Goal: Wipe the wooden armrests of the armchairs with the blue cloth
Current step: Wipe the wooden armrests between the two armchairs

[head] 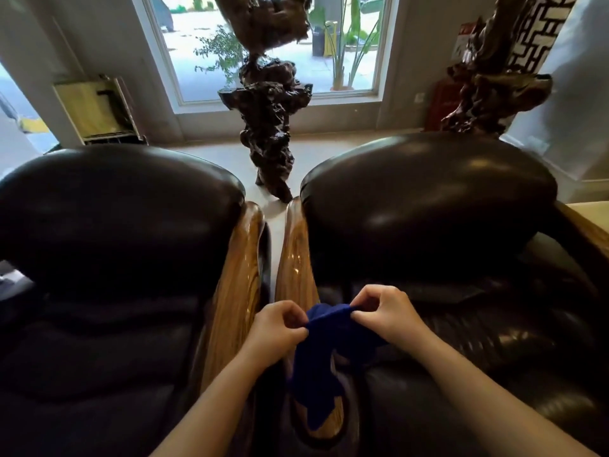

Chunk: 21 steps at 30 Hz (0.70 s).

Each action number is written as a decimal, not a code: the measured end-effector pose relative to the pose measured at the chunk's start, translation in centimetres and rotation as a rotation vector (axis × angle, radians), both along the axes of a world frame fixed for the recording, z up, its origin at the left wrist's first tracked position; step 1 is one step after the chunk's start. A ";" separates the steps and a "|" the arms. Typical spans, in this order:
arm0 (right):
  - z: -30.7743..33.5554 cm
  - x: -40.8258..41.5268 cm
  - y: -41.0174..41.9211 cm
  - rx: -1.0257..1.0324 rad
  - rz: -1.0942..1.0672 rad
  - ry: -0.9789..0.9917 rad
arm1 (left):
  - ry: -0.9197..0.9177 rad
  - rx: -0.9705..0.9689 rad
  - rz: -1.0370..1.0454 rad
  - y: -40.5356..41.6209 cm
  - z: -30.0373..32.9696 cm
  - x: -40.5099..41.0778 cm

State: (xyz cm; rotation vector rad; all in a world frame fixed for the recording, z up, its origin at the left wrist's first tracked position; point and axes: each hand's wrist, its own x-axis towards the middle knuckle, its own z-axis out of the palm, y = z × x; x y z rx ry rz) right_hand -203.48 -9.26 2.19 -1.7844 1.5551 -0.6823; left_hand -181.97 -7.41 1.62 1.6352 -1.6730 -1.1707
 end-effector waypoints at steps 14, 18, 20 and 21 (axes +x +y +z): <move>-16.8 3.1 -8.5 0.041 -0.065 0.001 | -0.052 -0.008 0.063 -9.6 -15.7 1.8; -22.6 4.2 -10.0 -0.109 -0.058 0.105 | -0.211 -0.218 0.107 -11.1 -21.7 1.2; -25.6 4.7 -10.2 -0.136 -0.059 0.117 | -0.279 -0.321 0.152 -11.1 -24.8 0.6; -26.9 4.9 -10.2 -0.157 -0.044 0.103 | -0.296 -0.363 0.164 -10.9 -26.2 0.3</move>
